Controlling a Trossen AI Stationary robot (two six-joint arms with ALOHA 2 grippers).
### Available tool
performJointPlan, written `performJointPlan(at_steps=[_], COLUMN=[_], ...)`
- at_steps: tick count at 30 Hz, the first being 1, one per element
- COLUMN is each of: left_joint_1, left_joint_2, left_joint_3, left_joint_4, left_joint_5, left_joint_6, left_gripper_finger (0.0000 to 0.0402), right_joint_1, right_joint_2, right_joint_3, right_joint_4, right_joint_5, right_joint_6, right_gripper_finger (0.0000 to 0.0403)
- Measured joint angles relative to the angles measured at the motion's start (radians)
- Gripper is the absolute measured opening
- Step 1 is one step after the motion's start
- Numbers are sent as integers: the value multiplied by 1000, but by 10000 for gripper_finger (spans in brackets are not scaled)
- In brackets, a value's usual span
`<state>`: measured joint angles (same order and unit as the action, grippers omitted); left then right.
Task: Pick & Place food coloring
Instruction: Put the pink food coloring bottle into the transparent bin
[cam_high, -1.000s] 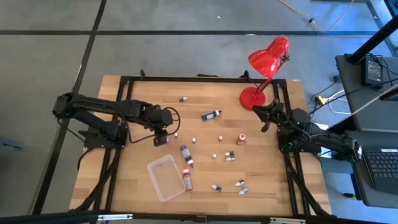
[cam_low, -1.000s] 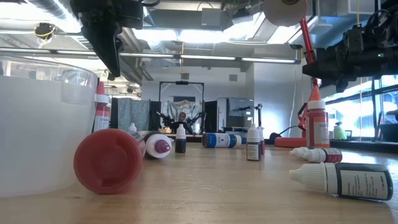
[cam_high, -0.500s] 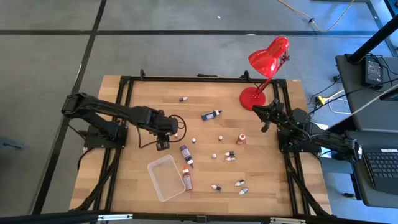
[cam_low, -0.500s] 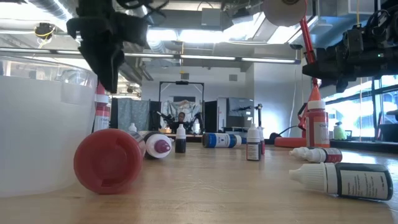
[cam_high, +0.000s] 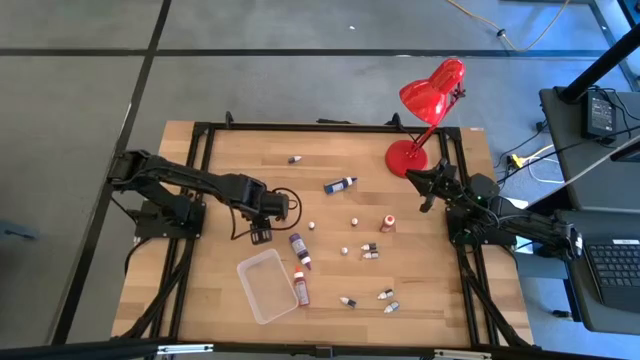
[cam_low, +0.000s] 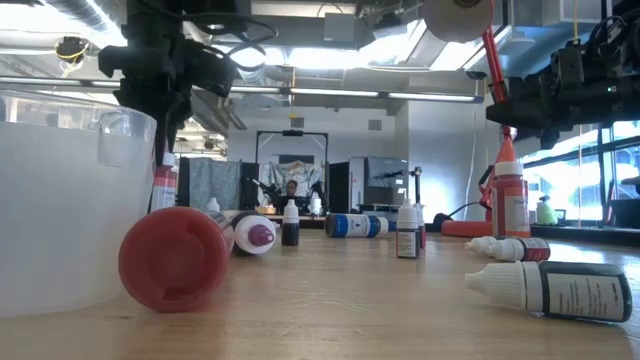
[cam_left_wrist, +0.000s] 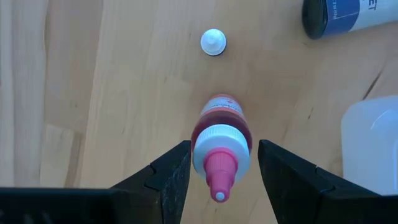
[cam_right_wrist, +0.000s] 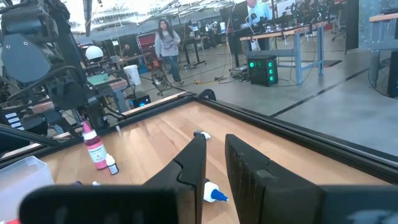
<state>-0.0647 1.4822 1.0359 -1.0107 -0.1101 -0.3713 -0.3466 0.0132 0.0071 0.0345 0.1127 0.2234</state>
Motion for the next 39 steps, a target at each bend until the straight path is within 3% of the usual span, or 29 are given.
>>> performJointPlan(at_steps=[6,13,19,30,34,39], left_joint_1=[0,0,0,-21,-75,-191], left_joint_2=[0,0,0,-58,-63,-62], left_joint_3=[0,0,5,247,343,362], left_joint_4=[1,3,-7,-153,-176,-184], left_joint_5=[0,-1,-3,-21,15,65], left_joint_6=[0,16,19,6,-41,-153], left_gripper_finger=[174,114,114,114,114,114], right_joint_1=[0,0,0,0,0,0], right_joint_2=[0,0,0,0,5,14], right_joint_3=[0,0,0,0,0,0], right_joint_4=[0,0,0,0,0,0], right_joint_5=[0,0,0,0,0,2], right_joint_6=[-11,-23,-23,-47,-46,-46], right_gripper_finger=[65,65,65,65,65,65])
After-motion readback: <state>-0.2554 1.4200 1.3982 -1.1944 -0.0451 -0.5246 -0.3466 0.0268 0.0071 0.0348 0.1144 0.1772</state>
